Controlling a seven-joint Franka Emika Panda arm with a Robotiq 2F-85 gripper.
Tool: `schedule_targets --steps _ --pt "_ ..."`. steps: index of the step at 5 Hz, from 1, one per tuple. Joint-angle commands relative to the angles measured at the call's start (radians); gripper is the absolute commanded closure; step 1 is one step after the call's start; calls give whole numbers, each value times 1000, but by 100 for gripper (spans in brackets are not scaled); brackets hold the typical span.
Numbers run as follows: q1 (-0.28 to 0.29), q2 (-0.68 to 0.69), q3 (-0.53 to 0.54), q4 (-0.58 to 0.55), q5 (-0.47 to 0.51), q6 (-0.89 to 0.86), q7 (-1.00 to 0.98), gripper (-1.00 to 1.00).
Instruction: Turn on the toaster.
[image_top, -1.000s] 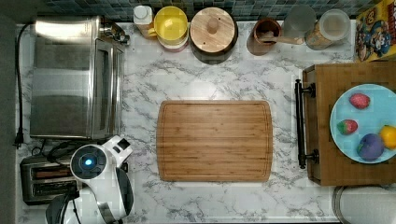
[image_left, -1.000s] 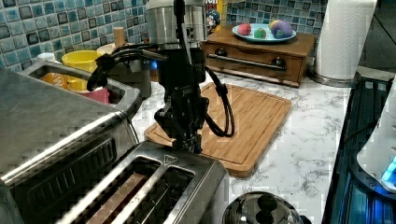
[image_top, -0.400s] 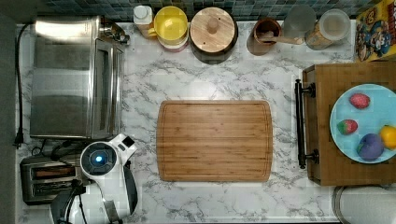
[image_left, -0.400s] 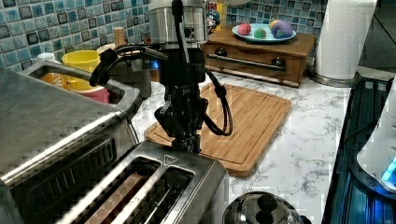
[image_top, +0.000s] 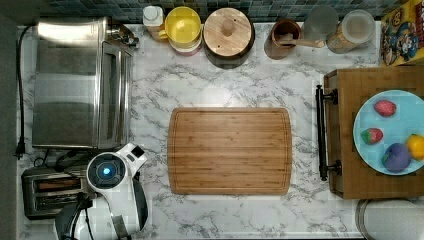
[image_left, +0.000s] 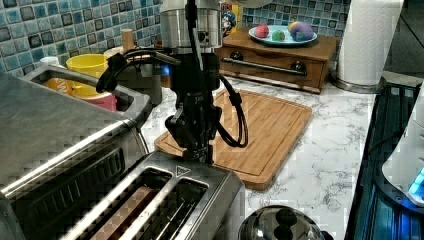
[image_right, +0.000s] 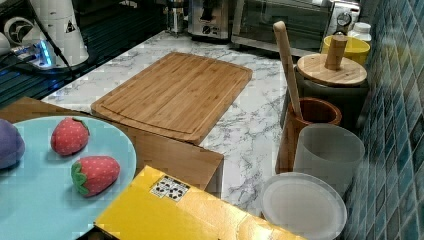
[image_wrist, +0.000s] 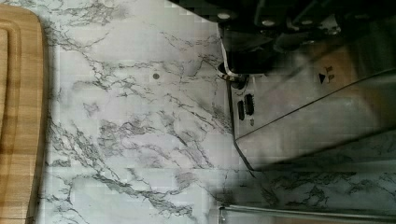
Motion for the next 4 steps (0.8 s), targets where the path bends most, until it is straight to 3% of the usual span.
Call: schedule_targets --steps 1,3,4 --pt "22 152 14 -182 -4 84 -30 100" --pt "-11 154 45 -183 -14 87 -23 100" --pt "5 153 29 -183 -9 85 -26 100"
